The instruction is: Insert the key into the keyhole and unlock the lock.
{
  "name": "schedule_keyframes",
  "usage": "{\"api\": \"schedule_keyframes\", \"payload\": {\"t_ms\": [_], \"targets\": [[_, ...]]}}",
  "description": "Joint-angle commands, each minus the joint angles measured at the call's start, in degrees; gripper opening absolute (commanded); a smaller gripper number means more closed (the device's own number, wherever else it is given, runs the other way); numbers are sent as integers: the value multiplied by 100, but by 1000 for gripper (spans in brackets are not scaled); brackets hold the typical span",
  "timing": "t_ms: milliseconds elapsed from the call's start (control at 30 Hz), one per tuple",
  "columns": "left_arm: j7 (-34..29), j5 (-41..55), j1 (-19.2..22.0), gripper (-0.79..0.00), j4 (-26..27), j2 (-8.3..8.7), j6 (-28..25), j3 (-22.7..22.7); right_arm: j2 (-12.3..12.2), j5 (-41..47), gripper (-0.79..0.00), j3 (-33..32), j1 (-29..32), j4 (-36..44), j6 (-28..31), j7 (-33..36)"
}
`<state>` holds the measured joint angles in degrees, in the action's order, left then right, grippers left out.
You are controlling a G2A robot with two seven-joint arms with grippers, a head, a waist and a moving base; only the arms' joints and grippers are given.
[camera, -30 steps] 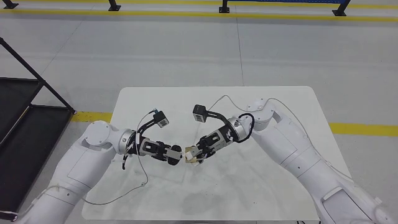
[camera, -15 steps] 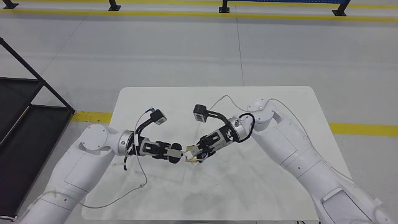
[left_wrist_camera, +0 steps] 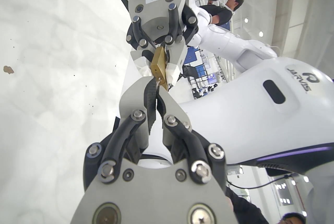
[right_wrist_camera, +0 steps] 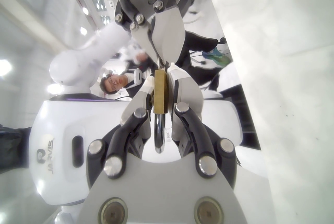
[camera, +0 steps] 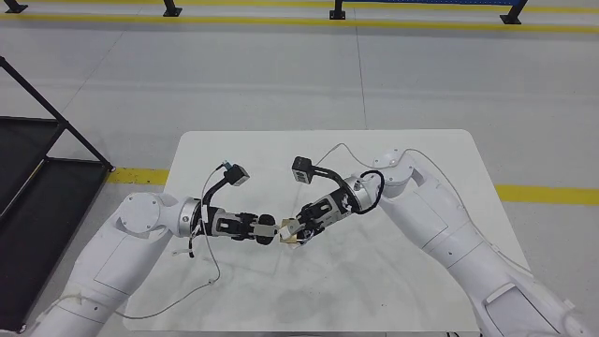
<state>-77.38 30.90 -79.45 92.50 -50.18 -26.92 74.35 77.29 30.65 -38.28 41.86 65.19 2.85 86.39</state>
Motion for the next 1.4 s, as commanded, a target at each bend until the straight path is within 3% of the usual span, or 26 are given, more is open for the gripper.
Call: {"api": "schedule_keyframes", "payload": {"t_ms": [0,1367], "targets": [[59,-40,-35,-785,35,12,-58,11,0,-1,-785,-6,3,-5,-14,-2],[1147,-867,-438,-785,571,352,-1145,98,9,-11,-785,-136,48,-44,-53,4]]}}
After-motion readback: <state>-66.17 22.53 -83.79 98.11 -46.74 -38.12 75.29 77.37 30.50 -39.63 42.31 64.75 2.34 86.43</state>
